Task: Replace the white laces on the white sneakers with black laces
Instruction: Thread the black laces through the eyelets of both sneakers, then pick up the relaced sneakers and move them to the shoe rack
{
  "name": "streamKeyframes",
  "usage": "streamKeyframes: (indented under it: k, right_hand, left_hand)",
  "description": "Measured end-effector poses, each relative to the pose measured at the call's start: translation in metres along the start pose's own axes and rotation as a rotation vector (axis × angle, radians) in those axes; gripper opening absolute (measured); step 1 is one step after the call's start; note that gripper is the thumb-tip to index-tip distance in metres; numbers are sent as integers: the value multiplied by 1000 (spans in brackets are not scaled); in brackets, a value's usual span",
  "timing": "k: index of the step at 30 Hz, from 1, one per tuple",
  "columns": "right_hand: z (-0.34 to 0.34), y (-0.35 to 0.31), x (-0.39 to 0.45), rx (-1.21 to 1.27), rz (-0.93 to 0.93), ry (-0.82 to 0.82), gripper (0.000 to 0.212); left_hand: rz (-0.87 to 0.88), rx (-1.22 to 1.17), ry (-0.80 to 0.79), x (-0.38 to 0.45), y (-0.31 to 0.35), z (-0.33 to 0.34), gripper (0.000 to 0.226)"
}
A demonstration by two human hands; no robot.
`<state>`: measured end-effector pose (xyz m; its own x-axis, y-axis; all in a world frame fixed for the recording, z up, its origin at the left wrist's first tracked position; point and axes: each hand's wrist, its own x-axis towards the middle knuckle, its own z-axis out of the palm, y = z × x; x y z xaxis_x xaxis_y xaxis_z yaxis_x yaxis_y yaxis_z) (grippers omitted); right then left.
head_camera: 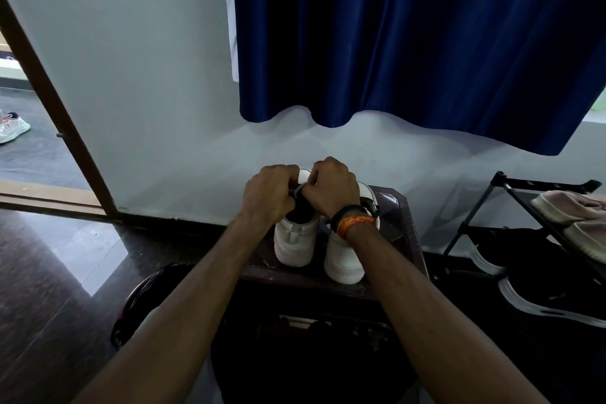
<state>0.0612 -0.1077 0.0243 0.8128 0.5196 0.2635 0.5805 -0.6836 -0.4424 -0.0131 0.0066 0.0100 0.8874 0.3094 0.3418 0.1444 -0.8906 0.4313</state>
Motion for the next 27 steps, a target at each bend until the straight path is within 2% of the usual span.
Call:
streamKeyframes:
  k: [4,7,11,13,16,19,23,27]
  right_hand:
    - [-14,5,-7,33,-49,-81,23]
    - [-36,18,-24,167,-63,-35,26]
    - [-71,59,-49,154,62,112,29]
    - [-80,77,-57,226,148,35,30]
    - [-68,86,-60,196,202,-107,46]
    - [-47,88,-57,74,228,-38,60]
    - [-27,83,-61,52,297,49,55]
    - [-22,78,-70,153,398,91,55]
  left_hand:
    - [44,68,-2,0,0,-1,24]
    - [44,70,42,-4,-3,3,19]
    - [15,95,78,-4,-5,5,10]
    - [30,110,94,-4,-4,6,10]
    - [65,121,124,-6,-2,9,11]
    - [102,110,147,-11,1,12,14]
    - [46,60,188,-15,2,15,21]
    - [-140,-130,202,-27,1,22,36]
